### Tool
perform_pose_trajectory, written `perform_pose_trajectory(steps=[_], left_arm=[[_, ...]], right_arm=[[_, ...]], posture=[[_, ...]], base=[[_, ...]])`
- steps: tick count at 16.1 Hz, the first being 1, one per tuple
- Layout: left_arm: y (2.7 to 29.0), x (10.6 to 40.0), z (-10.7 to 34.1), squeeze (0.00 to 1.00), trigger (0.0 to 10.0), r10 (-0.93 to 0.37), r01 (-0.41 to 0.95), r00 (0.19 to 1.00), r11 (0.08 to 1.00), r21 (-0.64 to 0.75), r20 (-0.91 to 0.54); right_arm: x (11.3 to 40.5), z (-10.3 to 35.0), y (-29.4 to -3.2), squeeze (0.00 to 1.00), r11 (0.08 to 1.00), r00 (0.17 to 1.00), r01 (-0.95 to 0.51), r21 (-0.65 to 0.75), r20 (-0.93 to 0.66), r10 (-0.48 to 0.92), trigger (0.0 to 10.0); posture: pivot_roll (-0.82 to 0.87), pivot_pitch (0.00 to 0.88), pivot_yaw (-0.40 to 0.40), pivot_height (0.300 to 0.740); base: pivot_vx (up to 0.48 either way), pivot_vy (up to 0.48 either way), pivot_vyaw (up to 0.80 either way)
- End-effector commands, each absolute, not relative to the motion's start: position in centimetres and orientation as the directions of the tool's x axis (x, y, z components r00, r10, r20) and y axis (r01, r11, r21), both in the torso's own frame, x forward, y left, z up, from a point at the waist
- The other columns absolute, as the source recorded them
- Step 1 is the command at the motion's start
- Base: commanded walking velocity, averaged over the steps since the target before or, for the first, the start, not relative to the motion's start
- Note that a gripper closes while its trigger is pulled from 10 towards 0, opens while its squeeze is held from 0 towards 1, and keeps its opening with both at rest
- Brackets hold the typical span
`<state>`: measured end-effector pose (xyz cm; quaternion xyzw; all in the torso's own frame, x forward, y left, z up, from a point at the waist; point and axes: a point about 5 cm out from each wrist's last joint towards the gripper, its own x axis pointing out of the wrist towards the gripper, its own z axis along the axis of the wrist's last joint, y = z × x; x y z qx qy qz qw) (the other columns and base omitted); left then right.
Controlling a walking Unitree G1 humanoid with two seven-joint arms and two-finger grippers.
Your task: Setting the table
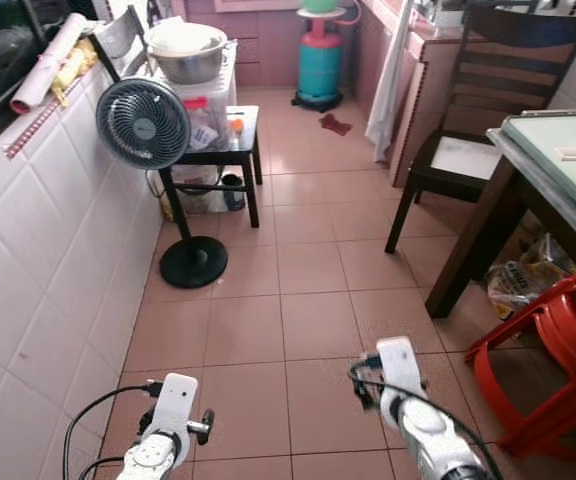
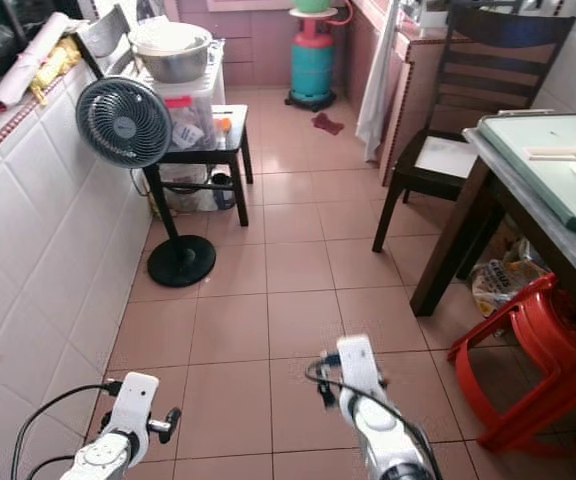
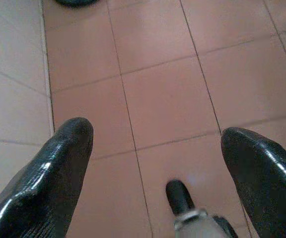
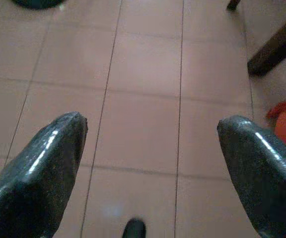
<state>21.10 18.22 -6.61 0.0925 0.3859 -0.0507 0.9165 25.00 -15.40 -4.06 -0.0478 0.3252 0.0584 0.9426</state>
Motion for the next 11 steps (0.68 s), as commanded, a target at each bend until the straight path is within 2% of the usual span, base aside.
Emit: perform_pose_trajectory(steps=[1, 4, 7, 9, 11], left_arm=[[18.7, 20.3, -7.2, 0.00, 10.0, -0.021, 0.193, 0.648, 0.971, 0.137, -0.762], [19.5, 19.5, -7.6, 0.00, 10.0, 0.013, 0.196, 0.604, 0.967, 0.165, -0.797], [19.6, 18.9, -7.9, 0.00, 10.0, 0.010, 0.215, 0.584, 0.962, 0.166, -0.812], [19.5, 18.0, -8.5, 0.00, 10.0, 0.029, 0.248, 0.544, 0.949, 0.193, -0.839], [19.4, 17.6, -8.7, 0.00, 10.0, 0.030, 0.254, 0.533, 0.948, 0.193, -0.846]], right_arm=[[24.3, -4.7, -15.7, 0.00, 0.989, 0.763, -0.139, -0.042, -0.641, 0.080, 10.0], [22.0, -6.4, -17.3, 0.00, 0.976, 0.686, -0.153, -0.157, -0.728, -0.010, 10.0], [20.7, -7.1, -18.0, 0.00, 0.978, 0.649, -0.157, -0.140, -0.760, -0.004, 10.0], [19.6, -7.7, -18.4, 0.00, 0.958, 0.624, -0.221, -0.181, -0.781, -0.004, 10.0], [19.4, -7.8, -18.4, 0.00, 0.957, 0.618, -0.221, -0.187, -0.786, -0.011, 10.0]], posture=[[-0.06, 0.000, 0.016, 0.740], [-0.06, 0.000, 0.018, 0.740], [-0.06, 0.000, 0.018, 0.740], [-0.06, 0.000, 0.020, 0.740], [-0.06, 0.000, 0.024, 0.740]], base=[[0.000, 0.000, 0.00], [0.000, 0.000, 0.00], [0.000, 0.000, 0.00], [0.000, 0.000, 0.80], [0.000, 0.000, 0.80]])
